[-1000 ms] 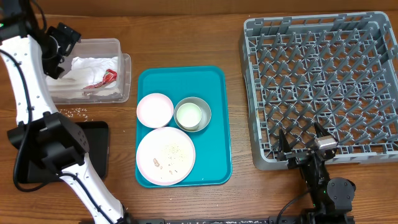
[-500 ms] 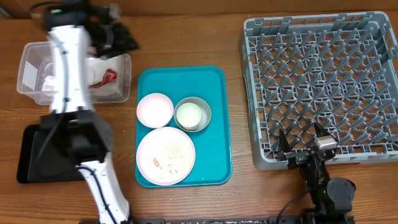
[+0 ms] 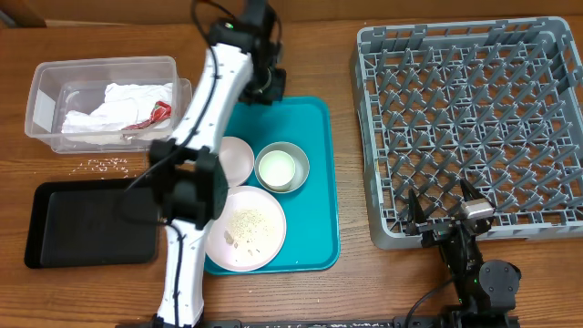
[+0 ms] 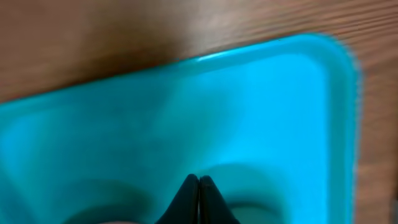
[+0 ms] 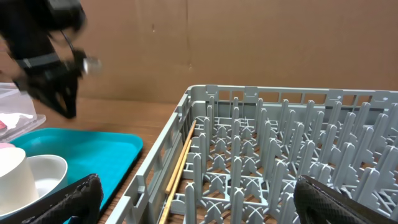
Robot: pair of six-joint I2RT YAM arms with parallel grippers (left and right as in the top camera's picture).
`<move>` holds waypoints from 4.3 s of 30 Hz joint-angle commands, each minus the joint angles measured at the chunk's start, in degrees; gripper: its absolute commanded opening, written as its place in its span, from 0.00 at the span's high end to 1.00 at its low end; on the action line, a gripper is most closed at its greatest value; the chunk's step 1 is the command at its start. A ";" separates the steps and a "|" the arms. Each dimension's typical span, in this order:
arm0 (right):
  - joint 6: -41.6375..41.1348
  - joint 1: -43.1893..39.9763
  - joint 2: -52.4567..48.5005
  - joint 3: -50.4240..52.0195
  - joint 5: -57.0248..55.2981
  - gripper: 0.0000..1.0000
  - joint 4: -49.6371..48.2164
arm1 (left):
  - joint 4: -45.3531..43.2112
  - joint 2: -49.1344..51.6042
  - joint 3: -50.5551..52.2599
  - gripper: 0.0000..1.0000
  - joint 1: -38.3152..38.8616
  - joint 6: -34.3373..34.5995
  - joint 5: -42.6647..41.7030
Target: Sort waste into correct bins and load items into the dishwasher
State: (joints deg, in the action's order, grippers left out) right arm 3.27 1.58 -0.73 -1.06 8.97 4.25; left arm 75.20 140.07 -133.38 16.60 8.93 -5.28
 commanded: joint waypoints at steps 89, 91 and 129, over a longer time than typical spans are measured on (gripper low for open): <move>0.17 0.07 0.57 0.59 -0.31 0.00 -0.26 | 21.62 -29.18 -19.61 0.00 -26.91 5.46 -2.78; 0.20 0.07 0.57 0.59 -0.31 0.00 -0.26 | 21.62 -31.91 -15.45 0.00 -26.97 7.02 -0.50; 0.20 0.07 0.57 0.59 -0.33 0.00 -0.26 | 1.36 -41.72 26.08 0.00 -13.42 5.44 2.91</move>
State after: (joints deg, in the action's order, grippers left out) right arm 3.27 1.58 -0.73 -1.06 8.97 4.32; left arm 77.34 98.15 -107.37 3.49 15.03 -3.92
